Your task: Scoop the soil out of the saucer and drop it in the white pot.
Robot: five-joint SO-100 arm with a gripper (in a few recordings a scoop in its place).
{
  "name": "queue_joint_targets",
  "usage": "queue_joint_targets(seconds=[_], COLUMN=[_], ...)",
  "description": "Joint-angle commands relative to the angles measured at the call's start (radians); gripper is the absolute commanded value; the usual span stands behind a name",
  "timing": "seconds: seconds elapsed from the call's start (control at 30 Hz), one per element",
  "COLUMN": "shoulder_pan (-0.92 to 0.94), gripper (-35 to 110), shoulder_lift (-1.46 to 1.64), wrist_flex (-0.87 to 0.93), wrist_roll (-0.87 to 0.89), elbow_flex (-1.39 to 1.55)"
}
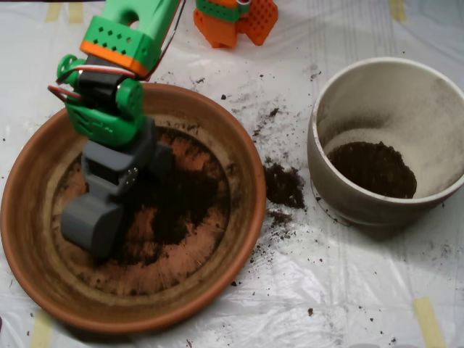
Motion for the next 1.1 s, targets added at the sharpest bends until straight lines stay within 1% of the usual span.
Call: queue_joint_targets(seconds=[0.0, 0.1, 0.13, 0.17, 0.27, 0.37, 0.5, 0.6, 0.73, 0.8, 0.97, 1.07], shoulder_pan=[0.051, 0.077, 0.078, 0.078, 0.078, 0.077, 0.078, 0.072, 0.026, -0.011, -0.123, -0.198], gripper=[42, 40, 35, 26, 10, 0, 0, -1, -1, -1, -1, -1], shoulder_lift=[-0.051, -0.163, -0.201, -0.236, -0.291, -0.287, -0.267, -0.14, 0.152, 0.299, 0.632, 0.815], wrist_flex=[0.072, 0.169, 0.198, 0.229, 0.278, 0.279, 0.247, 0.112, -0.117, -0.201, -0.293, -0.301], wrist_roll=[-0.006, -0.025, -0.037, -0.048, -0.071, -0.08, -0.095, -0.115, -0.167, -0.184, -0.216, -0.242], elbow_flex=[-0.216, -0.387, -0.436, -0.48, -0.545, -0.54, -0.511, -0.341, 0.021, 0.186, 0.468, 0.577])
